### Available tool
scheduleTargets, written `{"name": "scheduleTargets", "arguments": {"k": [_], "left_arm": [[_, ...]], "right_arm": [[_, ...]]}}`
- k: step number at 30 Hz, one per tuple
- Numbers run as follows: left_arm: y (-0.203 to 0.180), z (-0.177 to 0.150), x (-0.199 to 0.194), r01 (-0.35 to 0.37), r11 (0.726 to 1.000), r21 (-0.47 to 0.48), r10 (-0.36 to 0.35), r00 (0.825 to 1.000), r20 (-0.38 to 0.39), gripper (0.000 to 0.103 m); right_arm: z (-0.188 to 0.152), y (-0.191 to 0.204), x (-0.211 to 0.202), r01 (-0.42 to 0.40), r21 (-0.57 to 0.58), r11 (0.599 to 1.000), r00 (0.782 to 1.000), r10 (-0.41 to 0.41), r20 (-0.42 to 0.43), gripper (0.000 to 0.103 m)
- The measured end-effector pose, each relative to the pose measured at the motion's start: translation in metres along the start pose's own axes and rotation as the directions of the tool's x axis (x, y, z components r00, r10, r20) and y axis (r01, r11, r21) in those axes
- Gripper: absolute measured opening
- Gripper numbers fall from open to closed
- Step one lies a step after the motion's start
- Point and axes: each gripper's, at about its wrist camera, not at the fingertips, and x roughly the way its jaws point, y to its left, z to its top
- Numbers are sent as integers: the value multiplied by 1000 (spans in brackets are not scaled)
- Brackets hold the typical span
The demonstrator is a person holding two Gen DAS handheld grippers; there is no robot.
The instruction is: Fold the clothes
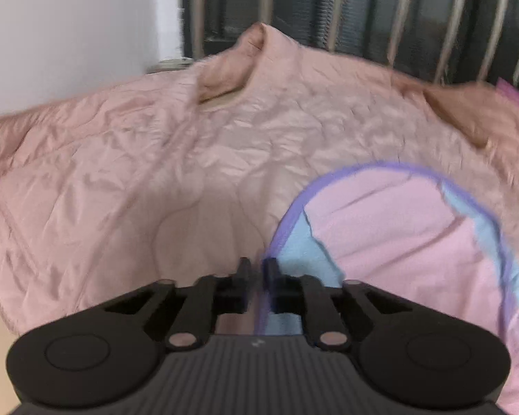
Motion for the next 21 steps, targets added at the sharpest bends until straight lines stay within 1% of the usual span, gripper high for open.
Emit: {"name": "scheduleTargets", "arguments": {"k": [2,4,6,8,9,10,13,14,16,18,19,20,21], "left_arm": [[14,-7,-12,-1,999,-48,2,1000,20,1],[31,-22,-32,-28,997,-73,31,999,45,1],[51,-42,-57,-39,992,-119,48,996,74,1],[70,-66,-82,-67,985,-157,81,993,87,1],[78,-80,-97,-92,981,-170,108,990,91,1],[86,-98,-113,-117,975,-186,136,987,90,1],[102,-152,-164,-138,962,-238,164,982,93,1],[103,-172,-182,-154,956,-250,185,978,102,1],[101,-206,-211,-187,945,-268,220,971,96,1],[97,-230,-230,-213,937,-276,244,966,85,3],[95,-237,-239,-216,938,-270,249,964,96,4],[92,-235,-246,-208,945,-254,245,962,123,9],[90,-234,-253,-200,951,-237,239,959,150,24]], "right_arm": [[0,-10,-2,-18,20,1000,1000,19,-3,2],[0,-22,-3,-37,40,999,999,37,-7,2],[1,-33,-6,-24,33,999,1000,25,-18,2],[0,-47,-13,-11,29,1000,999,12,-32,2],[0,-55,-17,-3,25,1000,999,4,-41,2],[-1,-64,-22,10,18,1000,999,-9,-51,2],[-2,-93,-38,53,10,999,996,-52,-78,2],[-2,-102,-43,76,9,997,993,-75,-87,1],[-2,-116,-49,154,-19,988,980,-155,-123,1],[-2,-126,-53,213,-24,977,966,-214,-144,2],[-2,-129,-56,234,-21,972,961,-235,-147,7],[-1,-130,-60,242,-11,970,960,-241,-139,9],[1,-130,-64,239,3,971,963,-237,-127,9]]}}
